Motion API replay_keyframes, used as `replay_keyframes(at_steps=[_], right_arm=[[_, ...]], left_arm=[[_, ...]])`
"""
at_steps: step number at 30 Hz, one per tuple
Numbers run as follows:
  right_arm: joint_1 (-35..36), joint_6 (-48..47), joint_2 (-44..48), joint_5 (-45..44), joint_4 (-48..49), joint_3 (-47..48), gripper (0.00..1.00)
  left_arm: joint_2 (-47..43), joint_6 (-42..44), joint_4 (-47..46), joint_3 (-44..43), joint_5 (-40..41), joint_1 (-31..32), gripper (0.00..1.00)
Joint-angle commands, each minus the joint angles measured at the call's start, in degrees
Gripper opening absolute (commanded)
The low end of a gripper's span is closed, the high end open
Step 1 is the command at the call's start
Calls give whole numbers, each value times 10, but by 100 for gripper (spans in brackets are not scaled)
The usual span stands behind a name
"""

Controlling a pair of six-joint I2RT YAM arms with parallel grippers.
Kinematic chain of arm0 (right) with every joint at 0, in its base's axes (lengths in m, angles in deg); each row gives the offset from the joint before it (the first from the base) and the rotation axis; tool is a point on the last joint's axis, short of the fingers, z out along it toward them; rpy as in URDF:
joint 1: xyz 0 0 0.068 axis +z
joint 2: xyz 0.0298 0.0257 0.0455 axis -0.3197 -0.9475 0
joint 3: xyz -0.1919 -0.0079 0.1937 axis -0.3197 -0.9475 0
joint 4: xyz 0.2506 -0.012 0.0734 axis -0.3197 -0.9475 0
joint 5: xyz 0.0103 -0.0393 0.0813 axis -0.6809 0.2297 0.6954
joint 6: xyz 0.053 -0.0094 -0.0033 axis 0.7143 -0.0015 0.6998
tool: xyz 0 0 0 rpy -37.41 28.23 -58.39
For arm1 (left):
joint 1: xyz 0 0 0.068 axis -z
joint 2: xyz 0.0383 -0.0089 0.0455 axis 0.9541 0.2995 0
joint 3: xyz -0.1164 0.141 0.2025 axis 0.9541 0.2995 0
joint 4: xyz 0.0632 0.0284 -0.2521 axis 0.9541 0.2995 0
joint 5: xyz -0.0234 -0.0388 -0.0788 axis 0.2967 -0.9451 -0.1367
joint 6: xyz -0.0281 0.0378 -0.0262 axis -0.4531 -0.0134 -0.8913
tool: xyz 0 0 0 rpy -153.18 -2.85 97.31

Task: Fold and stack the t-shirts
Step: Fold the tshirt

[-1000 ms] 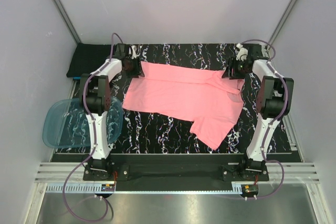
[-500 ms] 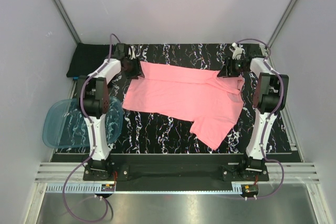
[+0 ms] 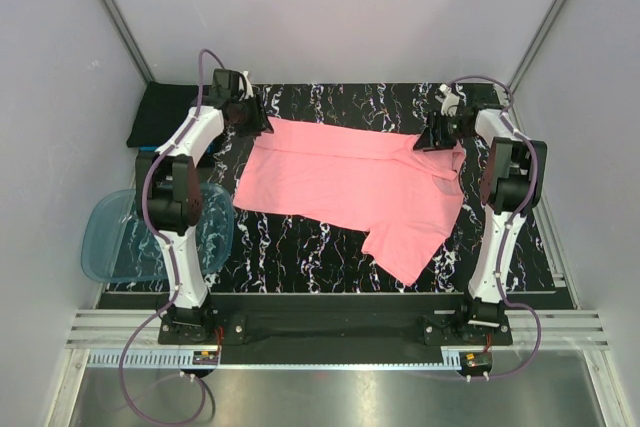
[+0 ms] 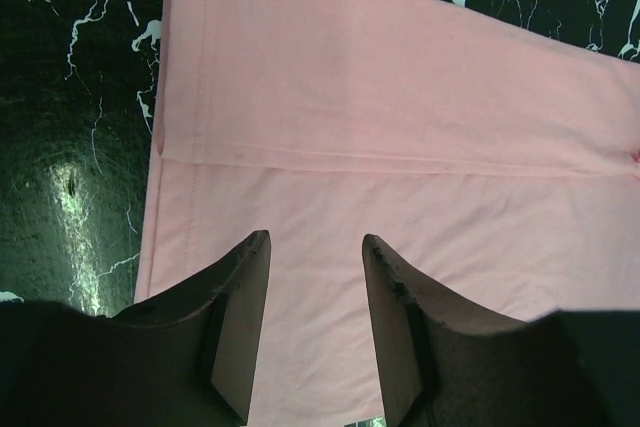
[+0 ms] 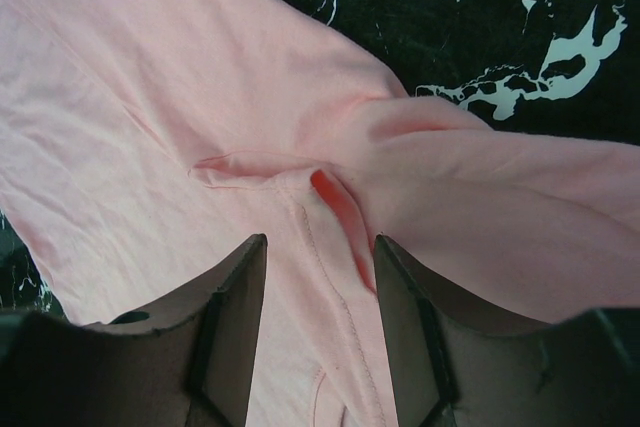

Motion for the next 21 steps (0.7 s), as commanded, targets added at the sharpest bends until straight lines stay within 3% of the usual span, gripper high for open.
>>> replay_keyframes(at_steps=[1,14,21], right_arm=[[2,-13,-10,19,-18,33,54],[4,-26,-35,19,-64,68,51],[4,-23,-21,31,-51,60,27]], left_arm=[[-28,7,2,-23,-9,0,47],[-31,6,5,-32,-11,-4,47],[-31,2,4,-34,-17,-9,47]])
